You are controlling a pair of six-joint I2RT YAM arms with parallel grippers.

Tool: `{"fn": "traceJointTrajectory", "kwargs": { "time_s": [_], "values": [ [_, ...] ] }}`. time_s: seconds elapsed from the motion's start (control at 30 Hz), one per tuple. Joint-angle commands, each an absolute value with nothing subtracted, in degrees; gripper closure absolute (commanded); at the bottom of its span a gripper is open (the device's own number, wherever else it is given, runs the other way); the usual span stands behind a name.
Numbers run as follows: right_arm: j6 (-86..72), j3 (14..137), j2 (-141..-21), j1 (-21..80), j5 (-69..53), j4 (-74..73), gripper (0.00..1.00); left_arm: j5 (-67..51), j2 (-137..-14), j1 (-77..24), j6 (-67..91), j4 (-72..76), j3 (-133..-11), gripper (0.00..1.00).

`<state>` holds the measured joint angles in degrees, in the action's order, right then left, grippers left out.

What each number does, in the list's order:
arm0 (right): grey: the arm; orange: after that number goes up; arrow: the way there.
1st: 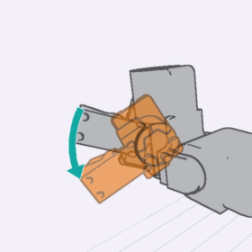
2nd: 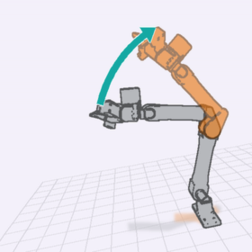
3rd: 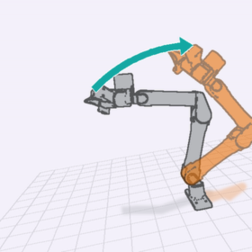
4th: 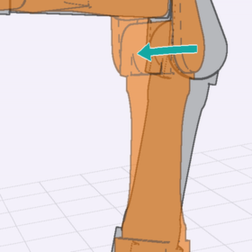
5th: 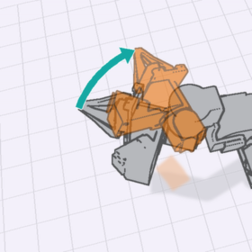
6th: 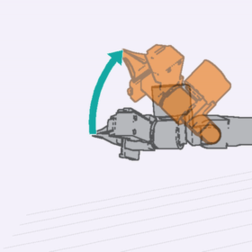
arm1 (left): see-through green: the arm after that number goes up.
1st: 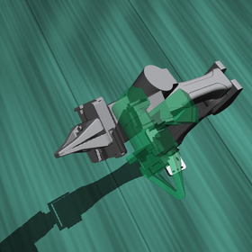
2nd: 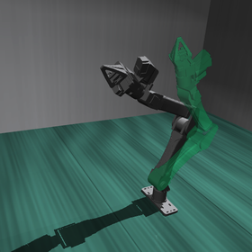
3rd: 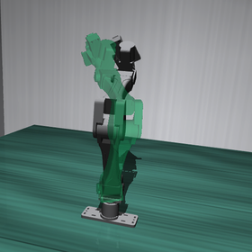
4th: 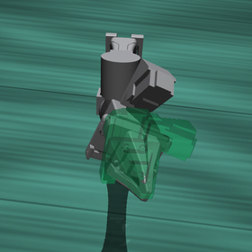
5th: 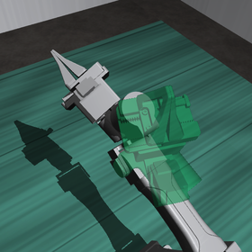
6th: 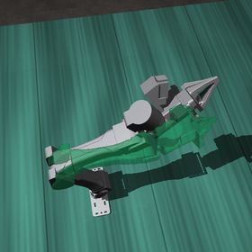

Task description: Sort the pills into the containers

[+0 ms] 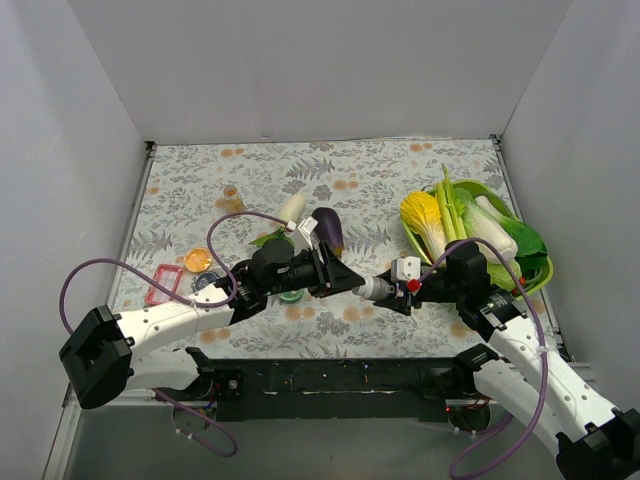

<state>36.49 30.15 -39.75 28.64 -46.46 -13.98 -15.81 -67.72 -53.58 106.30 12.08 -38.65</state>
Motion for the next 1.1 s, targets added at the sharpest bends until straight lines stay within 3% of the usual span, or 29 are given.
{"fn": "traceJointTrajectory", "kwargs": {
  "time_s": [0.0, 0.2, 0.37, 0.53, 0.6, 0.67, 0.7, 0.8, 0.93, 1.07],
  "values": [
    [35.1, 32.3, -39.9, 28.9, -46.9, -11.8, 0.99, -20.4, -68.6, -53.3, 102.5, 14.8, -40.7, 0.68],
    [29.3, 31.3, -40.1, 28.9, -48.6, -9.3, 0.99, -26.3, -69.2, -53.3, 93.0, 14.2, -41.0, 0.84],
    [10.1, 28.3, -41.0, 28.6, -56.1, -1.8, 0.99, -39.1, -68.6, -53.3, 67.0, 7.1, -44.5, 0.95],
    [-22.7, 17.4, -42.4, 27.6, -64.9, 29.5, 0.99, -40.7, -64.9, -53.3, 47.0, -1.5, -45.6, 0.93],
    [-29.5, 15.4, -42.6, 27.0, -64.9, 33.9, 0.99, -37.5, -63.4, -53.2, 44.6, -3.7, -46.9, 0.84],
    [-29.4, 15.4, -42.5, 26.7, -64.9, 33.5, 0.99, -33.9, -61.4, -53.0, 46.5, -1.5, -46.6, 0.66],
    [-28.7, 15.6, -42.5, 26.6, -64.9, 32.7, 0.99, -30.1, -58.7, -52.8, 50.1, -0.4, -45.9, 0.45],
    [-23.3, 16.9, -42.1, 26.5, -64.2, 27.8, 0.99, -21.1, -51.6, -52.4, 58.8, 3.4, -42.3, 0.02],
    [-13.6, 18.9, -41.6, 26.5, -62.9, 19.6, 0.99, -19.1, -45.8, -51.2, 69.3, 3.5, -39.1, 0.02],
    [3.5, 23.4, -41.7, 26.5, -60.5, 9.0, 0.99, -19.5, -47.5, -50.1, 81.0, 0.4, -39.6, 0.02]
  ]
}}
